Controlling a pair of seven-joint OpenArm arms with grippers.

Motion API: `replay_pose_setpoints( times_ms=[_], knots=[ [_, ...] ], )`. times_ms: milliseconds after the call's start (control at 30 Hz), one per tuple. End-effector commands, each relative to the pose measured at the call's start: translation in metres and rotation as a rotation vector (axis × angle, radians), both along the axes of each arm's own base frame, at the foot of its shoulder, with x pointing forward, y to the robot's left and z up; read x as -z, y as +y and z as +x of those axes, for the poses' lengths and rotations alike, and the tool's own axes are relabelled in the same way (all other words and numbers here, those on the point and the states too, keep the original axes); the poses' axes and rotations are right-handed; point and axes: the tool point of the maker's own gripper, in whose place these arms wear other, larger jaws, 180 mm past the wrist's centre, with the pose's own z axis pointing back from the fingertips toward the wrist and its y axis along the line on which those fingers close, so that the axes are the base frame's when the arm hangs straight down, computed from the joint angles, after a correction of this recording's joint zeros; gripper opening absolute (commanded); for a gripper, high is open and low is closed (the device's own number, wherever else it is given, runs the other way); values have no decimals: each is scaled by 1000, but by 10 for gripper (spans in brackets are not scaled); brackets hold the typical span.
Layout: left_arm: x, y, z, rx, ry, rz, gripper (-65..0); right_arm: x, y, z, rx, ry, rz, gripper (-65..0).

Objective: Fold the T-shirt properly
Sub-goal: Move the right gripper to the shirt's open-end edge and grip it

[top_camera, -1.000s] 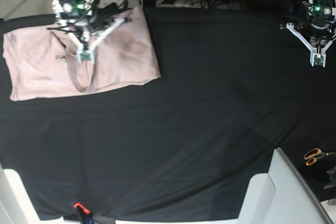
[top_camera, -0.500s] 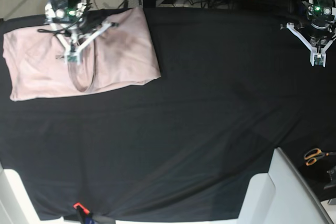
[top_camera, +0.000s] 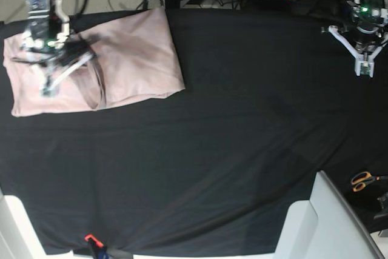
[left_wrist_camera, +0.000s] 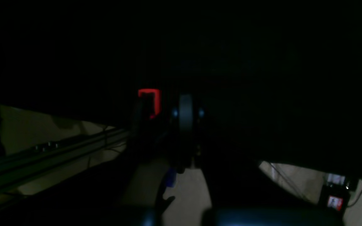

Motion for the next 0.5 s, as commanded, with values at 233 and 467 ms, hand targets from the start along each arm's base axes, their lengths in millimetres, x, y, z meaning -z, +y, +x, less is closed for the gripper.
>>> replay_pose_setpoints(
  times_ms=[233,467],
  knots=[
    [12,-20,3,60,24,-29,-650,-39,-44,19,114,-78,-49,-600],
    [21,-39,5,93,35,-62,-650,-66,54,-4,-81,-126,78,-600]
  ],
)
